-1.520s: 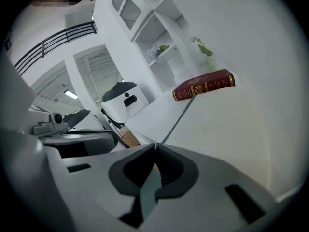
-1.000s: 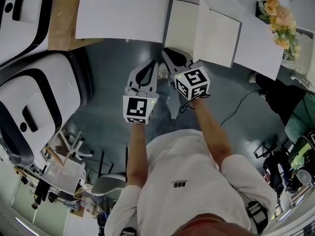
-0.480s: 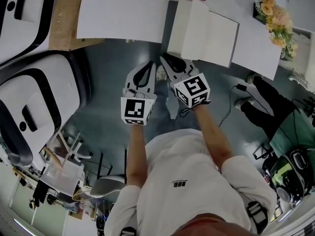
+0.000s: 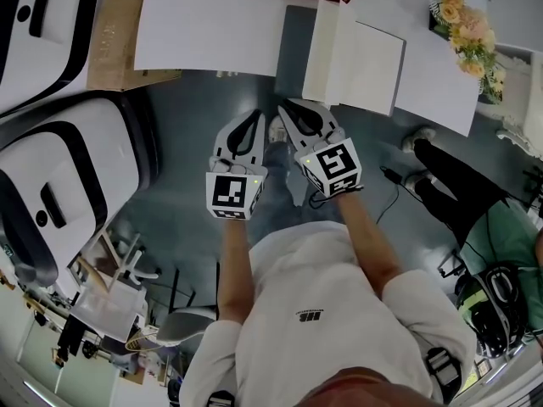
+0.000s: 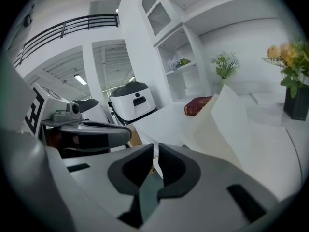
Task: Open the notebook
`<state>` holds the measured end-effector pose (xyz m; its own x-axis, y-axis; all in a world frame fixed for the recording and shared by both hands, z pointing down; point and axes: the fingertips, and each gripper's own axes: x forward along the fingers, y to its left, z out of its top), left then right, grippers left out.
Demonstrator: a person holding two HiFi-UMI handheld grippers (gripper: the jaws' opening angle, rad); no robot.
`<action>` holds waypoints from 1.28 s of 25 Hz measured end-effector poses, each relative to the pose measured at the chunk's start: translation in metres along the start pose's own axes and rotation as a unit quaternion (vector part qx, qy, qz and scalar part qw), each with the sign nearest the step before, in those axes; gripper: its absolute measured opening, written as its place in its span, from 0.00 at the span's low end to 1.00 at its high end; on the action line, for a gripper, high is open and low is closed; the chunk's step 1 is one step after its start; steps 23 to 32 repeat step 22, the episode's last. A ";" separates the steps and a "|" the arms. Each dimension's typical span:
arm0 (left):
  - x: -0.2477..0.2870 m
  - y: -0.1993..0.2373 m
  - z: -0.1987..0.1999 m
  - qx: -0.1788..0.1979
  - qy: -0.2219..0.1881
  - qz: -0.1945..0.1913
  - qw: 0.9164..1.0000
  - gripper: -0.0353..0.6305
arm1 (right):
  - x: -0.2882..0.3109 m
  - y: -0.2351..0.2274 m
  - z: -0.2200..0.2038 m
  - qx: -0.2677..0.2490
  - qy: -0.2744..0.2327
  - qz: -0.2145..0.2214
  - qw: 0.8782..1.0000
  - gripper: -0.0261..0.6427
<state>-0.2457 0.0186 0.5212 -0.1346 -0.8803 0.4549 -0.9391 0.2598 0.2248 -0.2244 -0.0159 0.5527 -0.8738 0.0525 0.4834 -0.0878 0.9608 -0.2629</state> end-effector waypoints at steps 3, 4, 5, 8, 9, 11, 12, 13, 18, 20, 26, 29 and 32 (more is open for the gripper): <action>-0.001 -0.003 0.001 0.000 0.001 -0.002 1.000 0.05 | -0.004 -0.001 0.003 -0.005 -0.002 -0.004 1.000 0.05; -0.002 -0.003 0.002 0.001 0.001 -0.003 1.000 0.05 | -0.005 -0.002 0.005 -0.006 -0.002 -0.005 1.000 0.05; -0.002 -0.004 0.003 0.001 0.000 -0.004 1.000 0.05 | -0.007 -0.002 0.006 -0.007 -0.003 -0.006 1.000 0.05; -0.001 -0.008 0.007 0.003 -0.001 -0.008 1.000 0.05 | -0.009 -0.004 0.008 -0.009 -0.004 -0.011 1.000 0.05; -0.001 -0.008 0.007 0.004 -0.002 -0.009 1.000 0.05 | -0.010 -0.005 0.008 -0.008 -0.004 -0.012 1.000 0.05; 0.000 -0.010 0.009 0.006 -0.003 -0.012 1.000 0.05 | -0.012 -0.005 0.009 -0.009 -0.005 -0.015 1.000 0.05; 0.000 -0.010 0.010 0.006 -0.004 -0.014 1.000 0.05 | -0.012 -0.005 0.010 -0.009 -0.005 -0.016 1.000 0.05; 0.000 -0.011 0.011 0.007 -0.004 -0.015 1.000 0.05 | -0.013 -0.005 0.011 -0.009 -0.005 -0.017 1.000 0.05; -0.001 -0.012 0.012 0.010 -0.002 -0.020 1.000 0.05 | -0.015 -0.005 0.014 -0.012 -0.006 -0.022 1.000 0.05; -0.002 -0.013 0.014 0.011 -0.002 -0.021 1.000 0.05 | -0.016 -0.005 0.015 -0.013 -0.006 -0.024 1.000 0.05; -0.002 -0.014 0.017 0.011 -0.003 -0.024 1.000 0.05 | -0.017 -0.004 0.017 -0.015 -0.006 -0.026 1.000 0.05; -0.002 -0.014 0.017 0.011 -0.003 -0.024 1.000 0.05 | -0.017 -0.004 0.017 -0.015 -0.006 -0.026 1.000 0.05; -0.002 -0.014 0.017 0.011 -0.003 -0.024 1.000 0.05 | -0.017 -0.004 0.017 -0.015 -0.006 -0.026 1.000 0.05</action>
